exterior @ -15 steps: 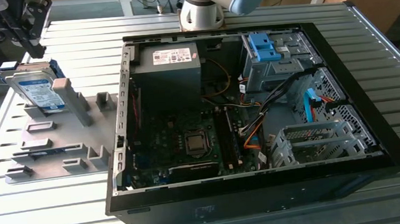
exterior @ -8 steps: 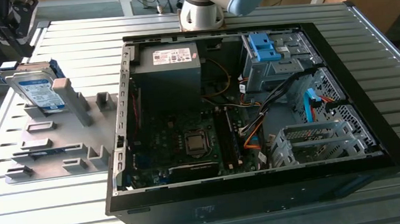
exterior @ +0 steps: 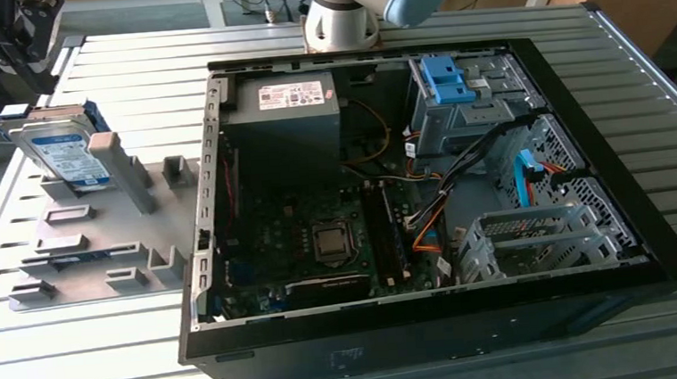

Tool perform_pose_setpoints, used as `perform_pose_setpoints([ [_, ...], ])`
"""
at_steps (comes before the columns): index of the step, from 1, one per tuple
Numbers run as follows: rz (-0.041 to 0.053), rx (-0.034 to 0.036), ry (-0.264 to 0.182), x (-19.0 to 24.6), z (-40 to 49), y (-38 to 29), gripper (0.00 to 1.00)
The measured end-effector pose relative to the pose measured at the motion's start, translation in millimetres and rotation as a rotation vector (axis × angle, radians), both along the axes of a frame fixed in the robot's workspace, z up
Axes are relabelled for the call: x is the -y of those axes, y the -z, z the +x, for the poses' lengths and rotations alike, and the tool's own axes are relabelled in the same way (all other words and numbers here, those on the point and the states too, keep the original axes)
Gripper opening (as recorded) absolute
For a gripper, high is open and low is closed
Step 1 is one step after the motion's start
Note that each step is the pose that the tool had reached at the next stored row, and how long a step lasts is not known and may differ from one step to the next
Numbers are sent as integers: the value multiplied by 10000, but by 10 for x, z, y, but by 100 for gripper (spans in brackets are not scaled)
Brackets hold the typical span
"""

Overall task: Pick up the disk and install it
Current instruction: 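Reach for the disk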

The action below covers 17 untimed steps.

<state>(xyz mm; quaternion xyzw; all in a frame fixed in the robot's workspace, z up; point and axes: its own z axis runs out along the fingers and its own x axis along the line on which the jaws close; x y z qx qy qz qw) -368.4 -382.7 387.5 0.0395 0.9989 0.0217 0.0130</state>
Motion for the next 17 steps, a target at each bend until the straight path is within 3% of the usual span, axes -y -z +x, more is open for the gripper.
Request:
perform_pose_setpoints([
  [9,0,-5,40,-6,-8,7,11],
  [12,-13,-50,144,-27,-32,23,11],
  [17,-13,-71,157,-69,-197,33,11],
])
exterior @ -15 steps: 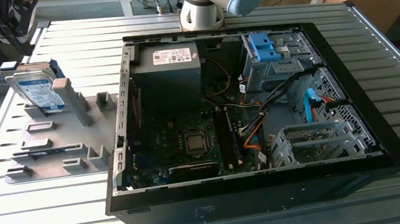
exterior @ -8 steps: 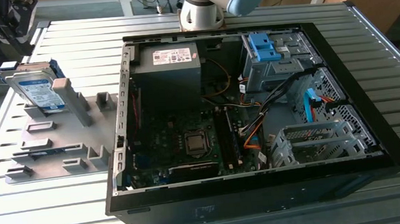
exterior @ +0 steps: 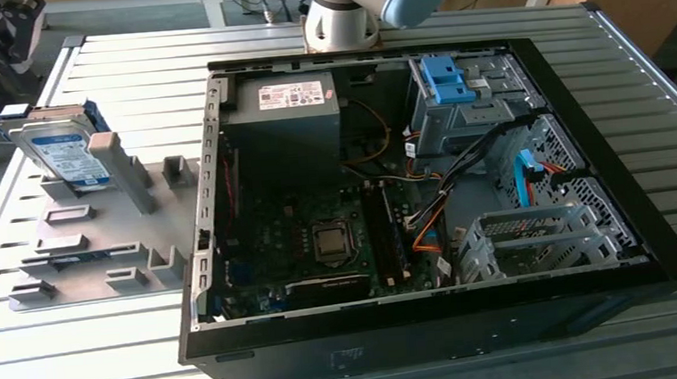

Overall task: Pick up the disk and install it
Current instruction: 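Reach for the disk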

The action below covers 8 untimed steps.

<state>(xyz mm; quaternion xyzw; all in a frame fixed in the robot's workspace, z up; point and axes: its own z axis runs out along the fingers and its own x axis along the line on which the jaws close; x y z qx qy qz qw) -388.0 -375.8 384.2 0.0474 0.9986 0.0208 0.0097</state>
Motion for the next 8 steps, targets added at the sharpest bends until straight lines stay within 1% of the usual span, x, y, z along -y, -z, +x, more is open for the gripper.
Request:
perform_pose_setpoints([
  [4,0,0,0,-51,-133,3,11],
  [6,1,3,1,-68,-170,7,11],
  [8,1,1,1,-75,-187,8,11],
])
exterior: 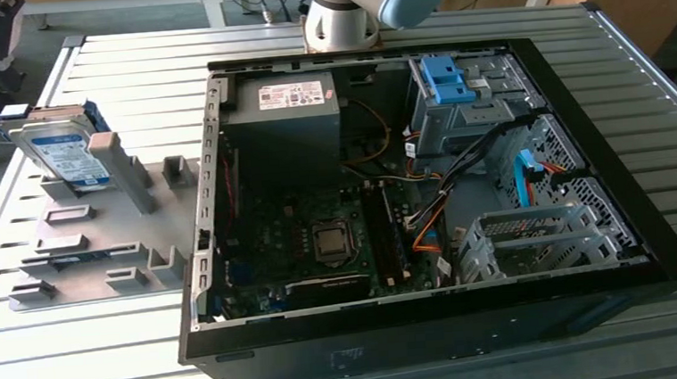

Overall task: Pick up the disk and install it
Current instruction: 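Reach for the disk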

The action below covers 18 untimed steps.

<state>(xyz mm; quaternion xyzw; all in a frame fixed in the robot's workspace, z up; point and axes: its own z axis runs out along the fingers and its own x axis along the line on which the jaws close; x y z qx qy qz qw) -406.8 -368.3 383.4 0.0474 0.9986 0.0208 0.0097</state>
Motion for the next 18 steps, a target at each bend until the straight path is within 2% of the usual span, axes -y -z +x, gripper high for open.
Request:
perform_pose_setpoints([
  [12,0,1,0,0,-9,1,11],
  [15,0,1,0,-2,-53,1,11],
  [18,0,1,0,-16,-139,4,11],
])
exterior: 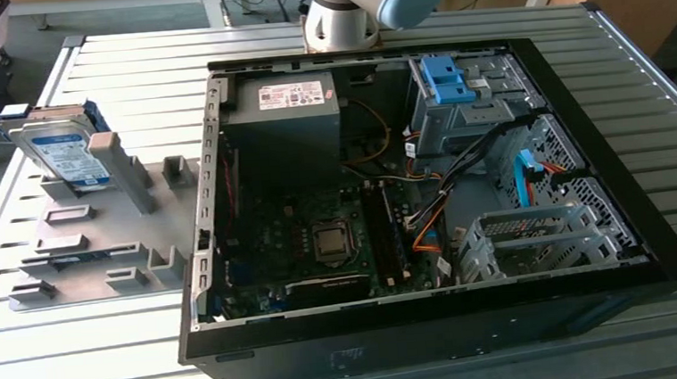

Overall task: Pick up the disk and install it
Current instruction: 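Reach for the disk, then pick up the disk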

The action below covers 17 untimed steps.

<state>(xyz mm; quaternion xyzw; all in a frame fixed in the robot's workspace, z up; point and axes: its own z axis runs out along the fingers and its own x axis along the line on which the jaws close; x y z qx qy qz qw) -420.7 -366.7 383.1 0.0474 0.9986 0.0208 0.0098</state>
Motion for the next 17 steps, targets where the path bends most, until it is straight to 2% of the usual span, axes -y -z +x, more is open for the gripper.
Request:
perform_pose_setpoints([
  [2,0,0,-1,-19,-55,3,11],
  [7,1,1,0,-91,-99,10,11],
  [17,0,0,-1,-91,-108,10,11],
])
